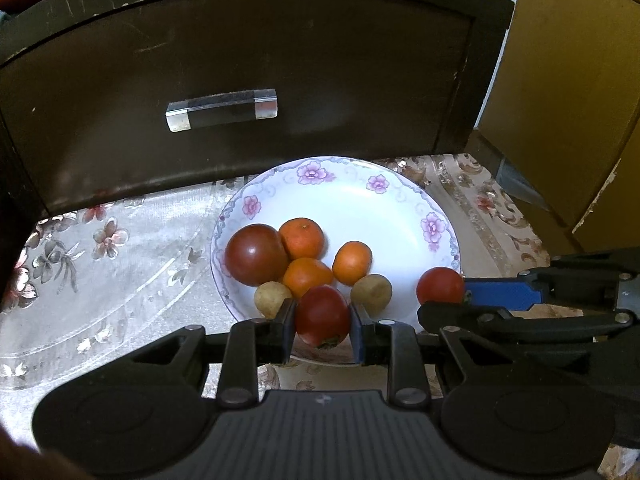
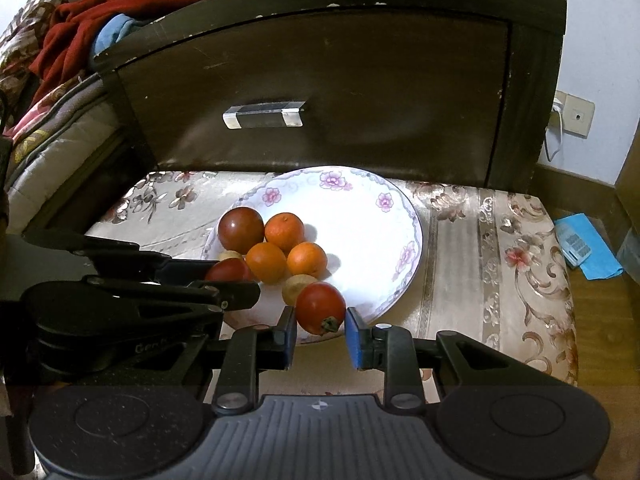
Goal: Organize fruits
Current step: 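Lift and carry both cherry tomatoes over the white bowl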
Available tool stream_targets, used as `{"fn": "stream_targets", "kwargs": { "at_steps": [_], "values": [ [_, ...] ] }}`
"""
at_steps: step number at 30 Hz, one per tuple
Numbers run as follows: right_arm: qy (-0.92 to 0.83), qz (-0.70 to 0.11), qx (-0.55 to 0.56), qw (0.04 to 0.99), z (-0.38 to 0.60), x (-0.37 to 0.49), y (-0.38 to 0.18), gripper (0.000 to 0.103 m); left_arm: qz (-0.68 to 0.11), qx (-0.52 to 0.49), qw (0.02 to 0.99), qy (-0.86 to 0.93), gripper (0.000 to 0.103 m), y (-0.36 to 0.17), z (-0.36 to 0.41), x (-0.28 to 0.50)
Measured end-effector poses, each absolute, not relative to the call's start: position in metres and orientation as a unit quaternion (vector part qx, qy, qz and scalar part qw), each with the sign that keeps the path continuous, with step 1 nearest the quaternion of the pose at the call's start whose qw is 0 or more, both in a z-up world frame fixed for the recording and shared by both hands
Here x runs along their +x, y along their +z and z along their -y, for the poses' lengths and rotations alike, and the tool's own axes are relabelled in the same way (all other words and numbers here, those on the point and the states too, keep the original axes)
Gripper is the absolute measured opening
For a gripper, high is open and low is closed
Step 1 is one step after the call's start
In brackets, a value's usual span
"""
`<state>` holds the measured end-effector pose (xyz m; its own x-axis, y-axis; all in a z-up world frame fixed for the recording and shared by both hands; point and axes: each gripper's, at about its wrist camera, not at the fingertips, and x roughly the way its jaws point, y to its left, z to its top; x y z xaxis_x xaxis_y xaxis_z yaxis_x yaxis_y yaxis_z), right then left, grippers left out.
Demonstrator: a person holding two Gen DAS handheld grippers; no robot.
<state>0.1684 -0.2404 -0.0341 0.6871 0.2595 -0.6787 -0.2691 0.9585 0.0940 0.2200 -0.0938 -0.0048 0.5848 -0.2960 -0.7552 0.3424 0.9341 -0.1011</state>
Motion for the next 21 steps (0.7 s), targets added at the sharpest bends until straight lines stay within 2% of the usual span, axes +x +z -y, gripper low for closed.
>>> {"fn": "stream_targets", "kwargs": {
  "at_steps": [21],
  "values": [
    [0.145, -0.370, -0.010, 0.918, 0.2385, 0.1745, -0.0384, 0.022, -0.421, 0.025, 0.890, -0.173, 0.034, -0.0095, 0.0926, 0.2241]
  ]
}}
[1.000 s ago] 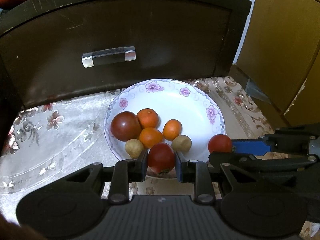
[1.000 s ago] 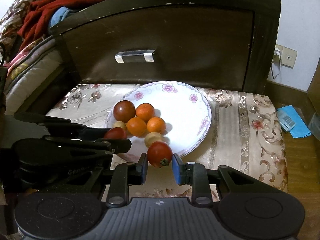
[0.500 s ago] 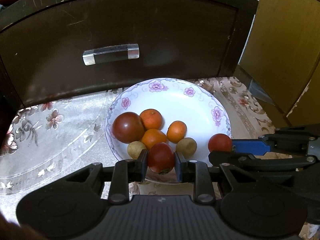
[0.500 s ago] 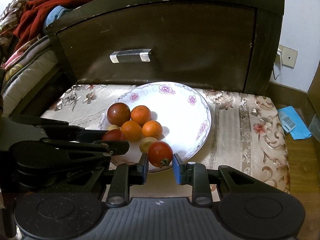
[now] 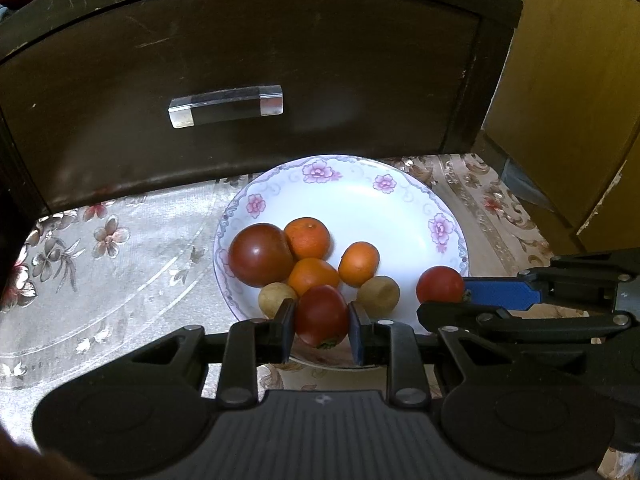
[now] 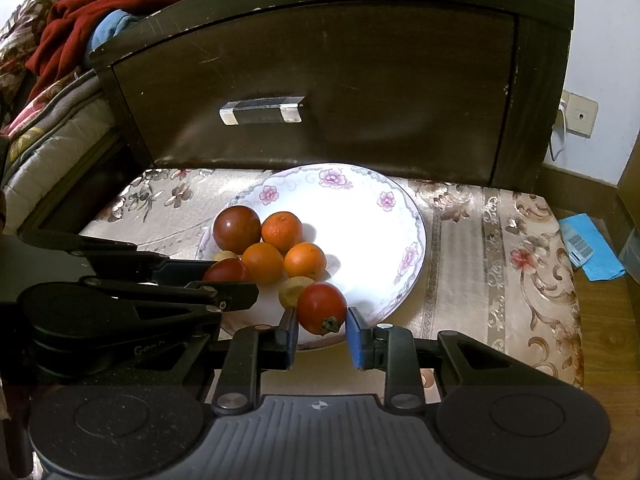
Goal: Organize fruits
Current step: 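Lift and carry both cherry tomatoes over the white bowl, then lower both cherry tomatoes into the bowl and open both grippers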
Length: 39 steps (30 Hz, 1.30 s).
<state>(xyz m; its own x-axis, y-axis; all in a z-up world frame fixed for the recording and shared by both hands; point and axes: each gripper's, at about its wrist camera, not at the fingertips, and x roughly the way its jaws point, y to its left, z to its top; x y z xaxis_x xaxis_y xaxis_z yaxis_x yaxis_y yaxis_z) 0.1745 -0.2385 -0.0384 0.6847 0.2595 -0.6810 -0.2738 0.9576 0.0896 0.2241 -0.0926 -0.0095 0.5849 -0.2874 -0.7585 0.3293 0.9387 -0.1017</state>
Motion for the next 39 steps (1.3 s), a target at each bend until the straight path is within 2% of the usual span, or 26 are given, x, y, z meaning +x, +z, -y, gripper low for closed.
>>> {"fn": "stream_targets", "kwargs": {
  "at_steps": [28, 39],
  "values": [
    [0.146, -0.370, 0.002, 0.917, 0.237, 0.187, -0.047, 0.024, -0.431, 0.004, 0.888, -0.160, 0.036, -0.018, 0.087, 0.232],
    [0.136, -0.353, 0.015, 0.925, 0.244, 0.184, -0.041, 0.029, -0.427, 0.007, 0.888, -0.167, 0.038, -0.018, 0.089, 0.230]
  ]
}}
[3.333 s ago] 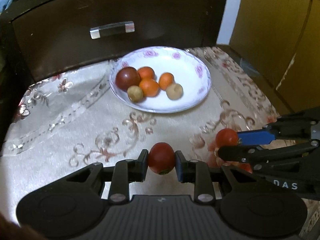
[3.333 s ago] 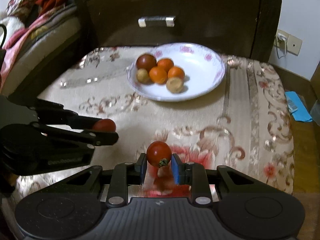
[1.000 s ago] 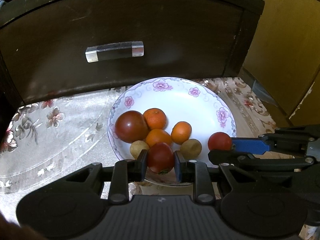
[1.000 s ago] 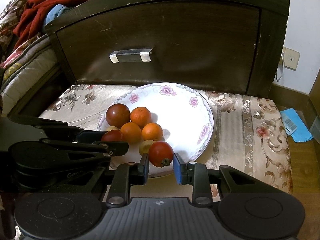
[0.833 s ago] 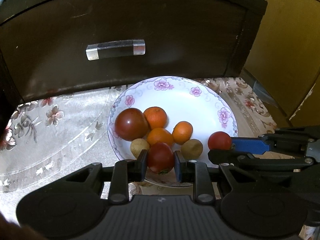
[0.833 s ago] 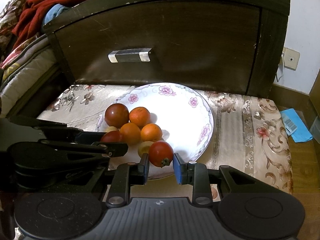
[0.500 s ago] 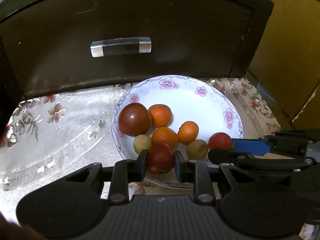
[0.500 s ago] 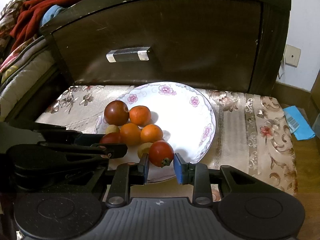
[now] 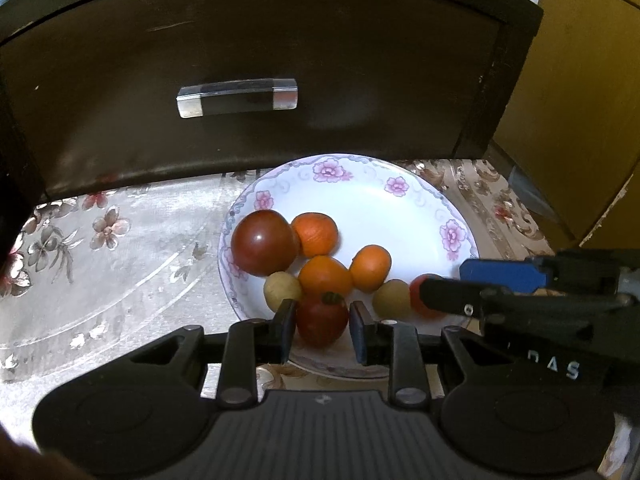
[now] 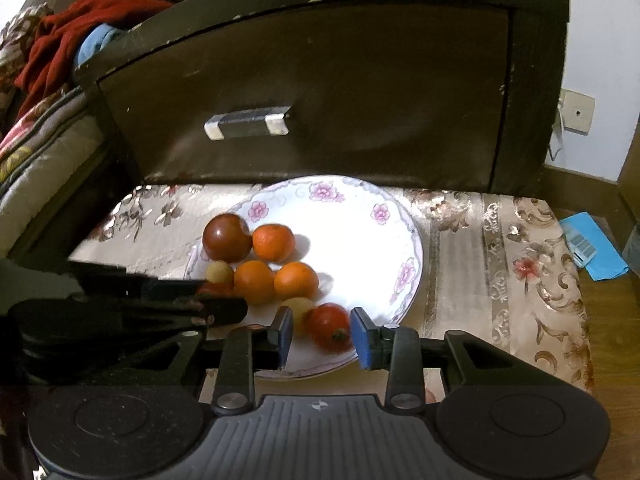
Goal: Organize fruits
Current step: 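Lower both cherry tomatoes into the bowl and open both grippers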
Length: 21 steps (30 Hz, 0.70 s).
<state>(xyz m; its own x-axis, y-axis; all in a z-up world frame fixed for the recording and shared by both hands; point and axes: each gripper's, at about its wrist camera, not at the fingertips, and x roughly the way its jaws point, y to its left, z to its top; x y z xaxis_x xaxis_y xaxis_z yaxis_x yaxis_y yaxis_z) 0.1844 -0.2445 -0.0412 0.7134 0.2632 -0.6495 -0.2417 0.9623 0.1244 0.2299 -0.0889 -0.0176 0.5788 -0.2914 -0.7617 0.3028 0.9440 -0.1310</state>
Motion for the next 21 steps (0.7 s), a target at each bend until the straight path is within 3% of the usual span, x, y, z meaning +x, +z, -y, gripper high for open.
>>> {"fn": "stream_targets", "kwargs": {
  "at_steps": [21],
  "values": [
    [0.116, -0.335, 0.032, 0.935, 0.257, 0.165, -0.025, 0.036, -0.399, 0.013, 0.906, -0.139, 0.051, 0.006, 0.077, 0.207]
  ]
}}
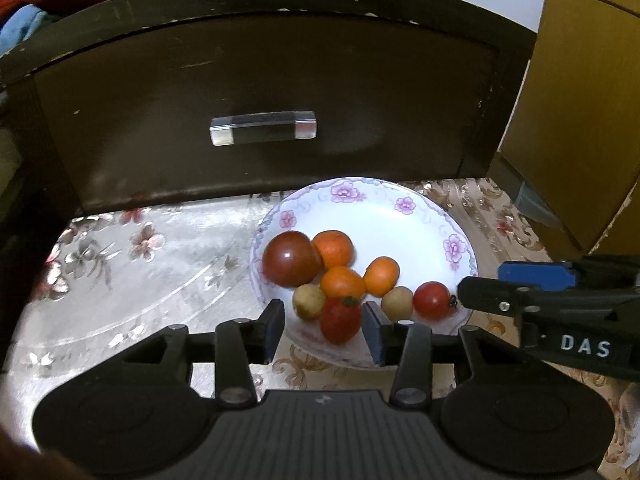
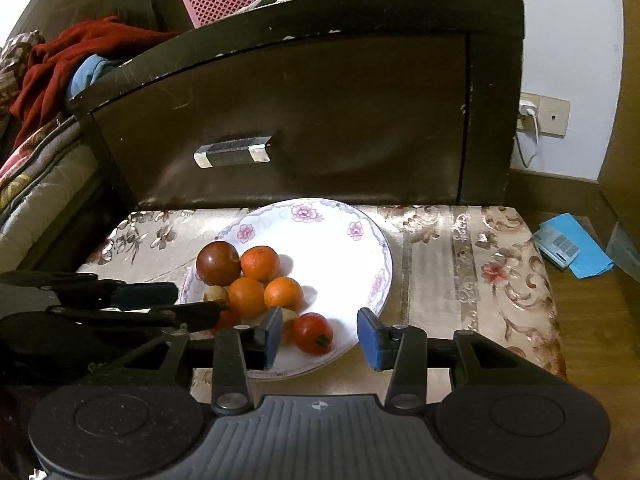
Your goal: Organize fruits
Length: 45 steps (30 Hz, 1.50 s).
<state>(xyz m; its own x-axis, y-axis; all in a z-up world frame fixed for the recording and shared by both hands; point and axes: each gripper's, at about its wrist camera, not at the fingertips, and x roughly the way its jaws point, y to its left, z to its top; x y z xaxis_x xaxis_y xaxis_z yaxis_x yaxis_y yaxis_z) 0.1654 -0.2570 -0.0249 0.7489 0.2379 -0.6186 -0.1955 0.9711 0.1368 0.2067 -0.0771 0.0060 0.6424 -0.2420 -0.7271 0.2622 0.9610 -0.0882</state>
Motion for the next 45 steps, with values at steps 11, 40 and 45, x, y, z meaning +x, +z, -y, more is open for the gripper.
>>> {"fn": "stream_targets", "kwargs": {
  "at_steps": [11, 40, 45],
  "values": [
    [0.116, -0.330, 0.034, 0.936, 0.254, 0.131, -0.016, 0.037, -0.384, 0.022, 0.917, -0.110, 0.077, 0.017, 0.064, 0.163],
    [0.124, -0.337, 0.041, 0.932, 0.231, 0.021, -0.018, 0.048, -0.383, 0.041, 0.920, -0.067, 0.103, 0.020, 0.039, 0.053],
    [0.118, -0.342, 0.041, 0.931, 0.229, 0.007, -0.020, 0.048, -0.383, 0.046, 0.920, -0.066, 0.103, 0.021, 0.037, 0.036]
  ]
}}
